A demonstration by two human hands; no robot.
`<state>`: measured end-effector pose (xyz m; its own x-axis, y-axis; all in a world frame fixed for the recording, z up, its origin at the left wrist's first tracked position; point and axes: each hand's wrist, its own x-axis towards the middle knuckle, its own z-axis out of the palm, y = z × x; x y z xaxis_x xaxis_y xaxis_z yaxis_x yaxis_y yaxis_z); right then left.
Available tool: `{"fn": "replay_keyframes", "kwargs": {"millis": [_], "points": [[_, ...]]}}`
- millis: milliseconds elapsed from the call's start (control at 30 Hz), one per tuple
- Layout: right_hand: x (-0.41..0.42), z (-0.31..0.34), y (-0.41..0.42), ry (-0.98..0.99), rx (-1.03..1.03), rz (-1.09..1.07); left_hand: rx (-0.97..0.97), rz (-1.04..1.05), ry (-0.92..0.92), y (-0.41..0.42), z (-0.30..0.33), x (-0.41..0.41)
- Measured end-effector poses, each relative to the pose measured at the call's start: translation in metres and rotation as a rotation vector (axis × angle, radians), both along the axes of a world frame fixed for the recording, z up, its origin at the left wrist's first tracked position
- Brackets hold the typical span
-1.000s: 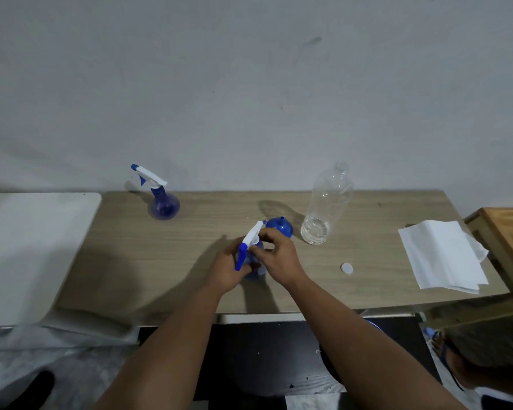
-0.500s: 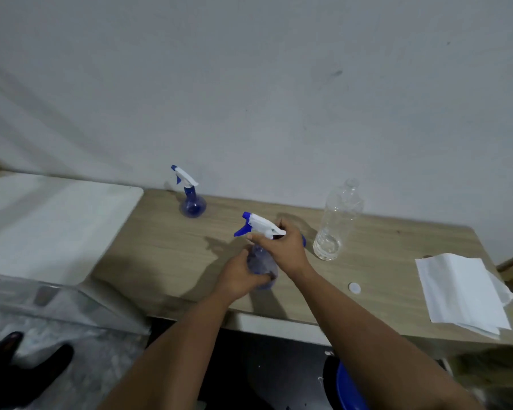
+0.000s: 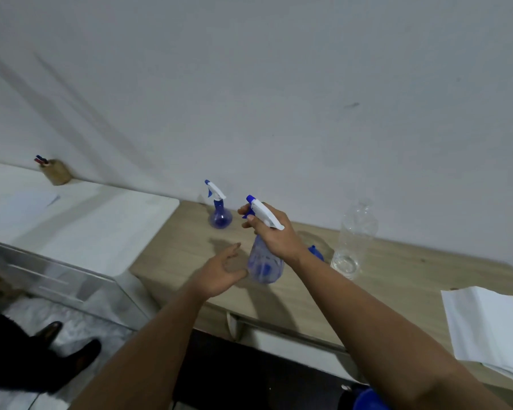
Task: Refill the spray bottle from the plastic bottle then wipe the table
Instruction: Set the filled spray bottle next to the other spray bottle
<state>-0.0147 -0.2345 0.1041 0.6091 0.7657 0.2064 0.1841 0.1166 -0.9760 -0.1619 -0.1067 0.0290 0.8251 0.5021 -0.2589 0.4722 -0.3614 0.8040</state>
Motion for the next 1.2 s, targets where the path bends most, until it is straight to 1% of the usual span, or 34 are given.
{"fn": "replay_keyframes", "kwargs": {"millis": [100,167,300,367,433,533,800,1000,1200], "points": [[-0.011,-0.006,0.0,0.013,-0.016,0.011,0.115,0.123,0.002,0.005,-0.01,-0.019],[-0.017,-0.02,-0.001,-0.007,-0.076,0.005,0.207,0.183,-0.01,0.005,-0.017,-0.026],[-0.03,-0.063,-0.004,-0.084,-0.306,-0.027,0.459,0.199,0.071,0.008,-0.036,-0.041],[-0.036,-0.084,-0.007,-0.134,-0.455,-0.028,0.541,0.199,0.082,0.011,-0.048,-0.044],[-0.041,-0.101,-0.011,-0.145,-0.579,-0.03,0.548,0.18,0.104,0.01,-0.051,-0.044],[-0.048,-0.116,-0.018,-0.075,-0.7,-0.057,0.56,0.139,0.129,0.009,-0.052,-0.04],[-0.048,-0.118,-0.015,-0.015,-0.832,-0.084,0.595,0.136,0.153,0.009,-0.044,-0.032],[-0.044,-0.123,-0.01,-0.039,-0.81,-0.104,0.569,0.15,0.144,0.016,-0.049,-0.03],[-0.042,-0.12,-0.007,-0.02,-0.778,-0.108,0.57,0.155,0.136,0.018,-0.045,-0.029]]}}
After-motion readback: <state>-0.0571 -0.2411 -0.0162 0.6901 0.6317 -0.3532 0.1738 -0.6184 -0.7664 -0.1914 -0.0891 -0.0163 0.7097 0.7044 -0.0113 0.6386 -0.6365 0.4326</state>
